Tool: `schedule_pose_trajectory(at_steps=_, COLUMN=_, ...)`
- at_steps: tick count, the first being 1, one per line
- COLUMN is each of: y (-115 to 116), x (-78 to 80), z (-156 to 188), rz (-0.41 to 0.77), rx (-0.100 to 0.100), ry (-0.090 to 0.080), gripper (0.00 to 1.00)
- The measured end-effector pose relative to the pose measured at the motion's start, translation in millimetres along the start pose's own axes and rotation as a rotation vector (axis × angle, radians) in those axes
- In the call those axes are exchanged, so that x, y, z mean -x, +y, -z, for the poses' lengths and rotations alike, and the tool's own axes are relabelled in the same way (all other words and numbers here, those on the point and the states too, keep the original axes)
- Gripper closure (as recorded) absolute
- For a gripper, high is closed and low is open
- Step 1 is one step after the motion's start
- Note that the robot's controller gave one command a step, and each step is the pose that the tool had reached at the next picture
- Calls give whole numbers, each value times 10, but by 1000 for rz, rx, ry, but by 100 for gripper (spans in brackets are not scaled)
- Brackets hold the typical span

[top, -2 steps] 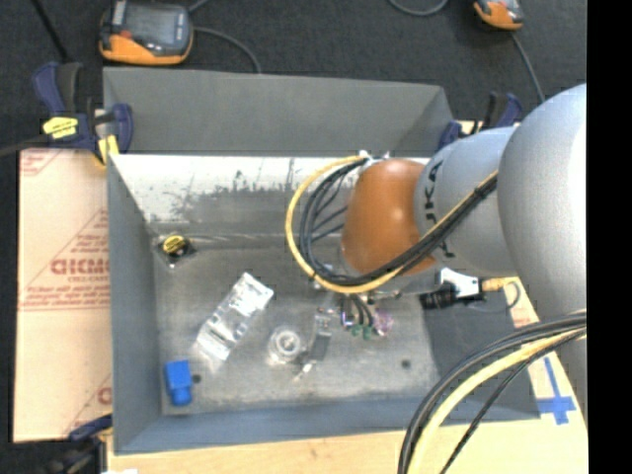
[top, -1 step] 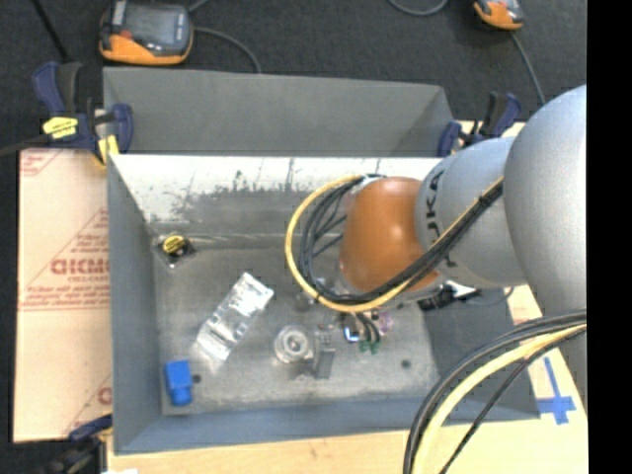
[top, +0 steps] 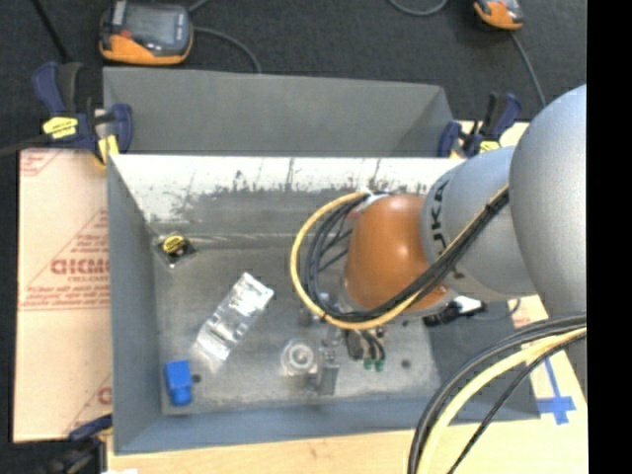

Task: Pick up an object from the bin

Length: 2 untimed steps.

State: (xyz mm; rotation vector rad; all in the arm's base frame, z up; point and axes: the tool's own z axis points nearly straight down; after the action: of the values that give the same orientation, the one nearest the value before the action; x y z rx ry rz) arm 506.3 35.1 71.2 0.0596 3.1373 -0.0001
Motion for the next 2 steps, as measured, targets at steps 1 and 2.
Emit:
schedule_pose_trajectory(at_steps=1, y=-295, x=386, z=1160, rz=362, rx=-1, ry=-7, gripper=0)
schedule_pose_trajectory(at_steps=2, y=-922, x=761, z=30, rz=380, rx=0, ry=5, gripper=0)
